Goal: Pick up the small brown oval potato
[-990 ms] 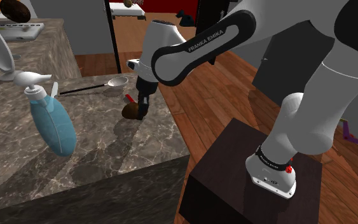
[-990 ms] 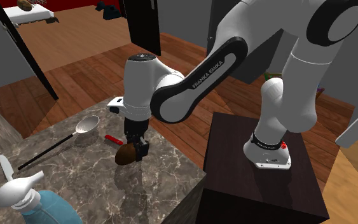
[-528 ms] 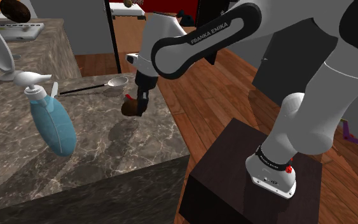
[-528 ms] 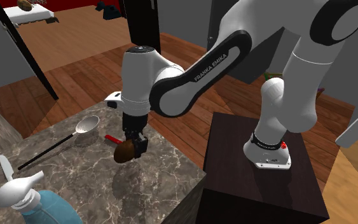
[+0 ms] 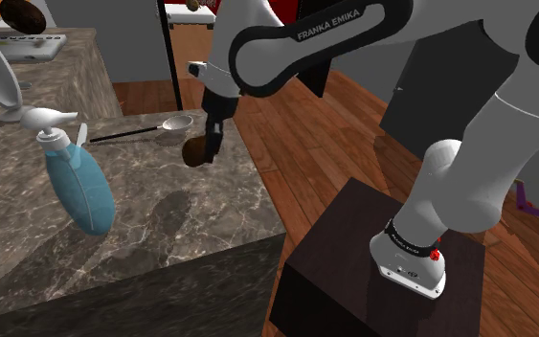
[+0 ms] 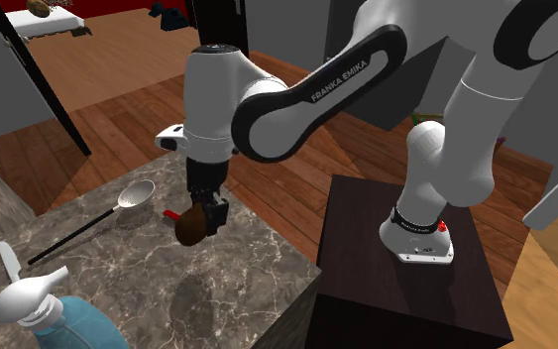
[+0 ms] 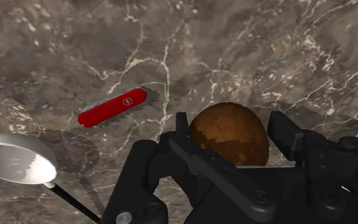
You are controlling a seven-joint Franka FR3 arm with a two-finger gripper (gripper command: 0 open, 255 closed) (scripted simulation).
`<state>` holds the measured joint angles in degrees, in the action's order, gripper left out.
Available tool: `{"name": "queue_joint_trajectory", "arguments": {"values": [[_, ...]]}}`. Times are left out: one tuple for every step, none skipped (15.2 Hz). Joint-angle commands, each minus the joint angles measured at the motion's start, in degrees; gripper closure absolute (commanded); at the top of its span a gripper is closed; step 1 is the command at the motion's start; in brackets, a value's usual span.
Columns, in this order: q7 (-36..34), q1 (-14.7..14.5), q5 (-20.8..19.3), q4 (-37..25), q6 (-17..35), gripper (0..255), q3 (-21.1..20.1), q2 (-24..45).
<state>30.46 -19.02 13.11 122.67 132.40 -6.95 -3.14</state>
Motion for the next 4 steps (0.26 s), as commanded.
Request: {"name": "queue_joint_trajectory", "arguments": {"values": [[-0.28,0.08,-0.2,-1.07,-1.61,255,0.08,-0.53],[-0.42,0.1,-0.3,-1.57,-2.36,255,0.1,-0.78],[-0.45,0.11,-0.31,-1.64,-2.47,255,0.1,-0.83],[-0.45,0.11,-0.31,-1.64,-2.47,255,0.1,-0.82]]}}
